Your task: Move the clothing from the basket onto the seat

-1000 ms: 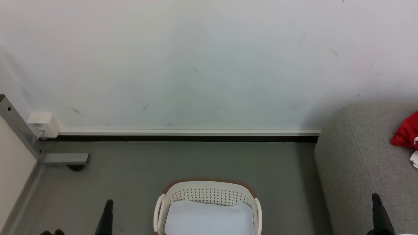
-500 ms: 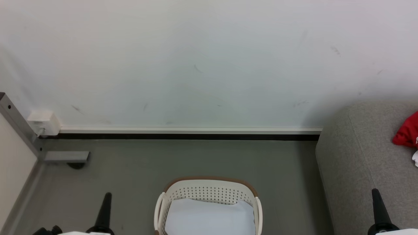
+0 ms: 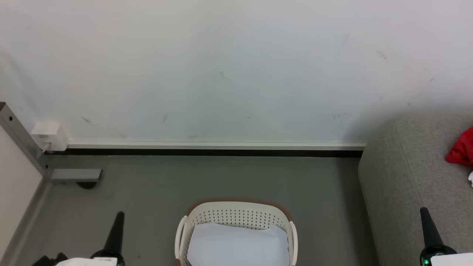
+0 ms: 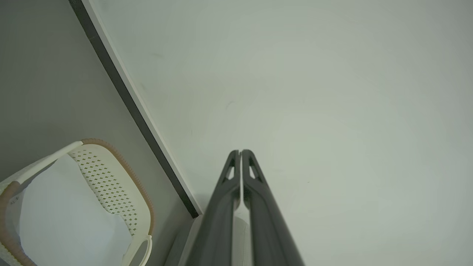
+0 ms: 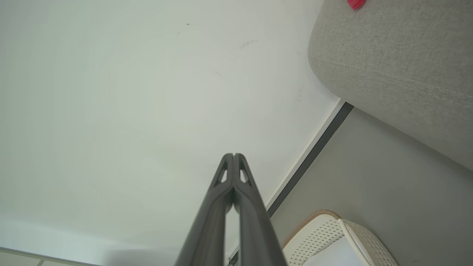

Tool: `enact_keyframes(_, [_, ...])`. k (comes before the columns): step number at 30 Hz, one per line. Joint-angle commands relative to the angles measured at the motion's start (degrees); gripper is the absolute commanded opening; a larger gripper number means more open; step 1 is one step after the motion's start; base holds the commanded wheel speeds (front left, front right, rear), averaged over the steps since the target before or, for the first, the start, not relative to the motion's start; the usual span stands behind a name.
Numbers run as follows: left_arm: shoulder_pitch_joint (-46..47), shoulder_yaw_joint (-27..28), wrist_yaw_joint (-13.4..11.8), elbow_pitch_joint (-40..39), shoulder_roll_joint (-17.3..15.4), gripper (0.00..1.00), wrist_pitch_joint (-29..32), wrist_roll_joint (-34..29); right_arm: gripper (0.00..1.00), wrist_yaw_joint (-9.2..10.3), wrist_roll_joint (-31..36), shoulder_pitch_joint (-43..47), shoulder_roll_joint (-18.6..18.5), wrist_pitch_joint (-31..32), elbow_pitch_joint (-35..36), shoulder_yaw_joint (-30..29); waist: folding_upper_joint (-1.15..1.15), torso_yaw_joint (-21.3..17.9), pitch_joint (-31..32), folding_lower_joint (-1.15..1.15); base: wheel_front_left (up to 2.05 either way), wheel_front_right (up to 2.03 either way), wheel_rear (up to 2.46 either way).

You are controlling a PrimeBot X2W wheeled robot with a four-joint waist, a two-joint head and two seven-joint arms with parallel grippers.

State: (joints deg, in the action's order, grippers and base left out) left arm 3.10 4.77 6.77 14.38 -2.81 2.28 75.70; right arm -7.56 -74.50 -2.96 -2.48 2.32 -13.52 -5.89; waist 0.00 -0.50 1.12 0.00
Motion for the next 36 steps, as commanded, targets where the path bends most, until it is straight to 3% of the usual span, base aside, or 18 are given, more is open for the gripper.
enact_keyframes(1, [0.98,0.26,0.28,-0.40,-0.23,0.00,0.33,1.29,0.00,0.09,-1.49,-1.04,-0.60,0.25,0.05,-0.21,0.00,0.02,-0.05,0.00,0.00,0.00,0.00])
enact_keyframes(36, [3.32,1.83,0.85,-0.40,-0.15,0.00,4.25,15.92,0.00,0.13,-17.19,-3.46,-0.63,4.24,-0.55,-0.76,0.00,0.46,-1.20,0.00,0.00,0.00,0.00])
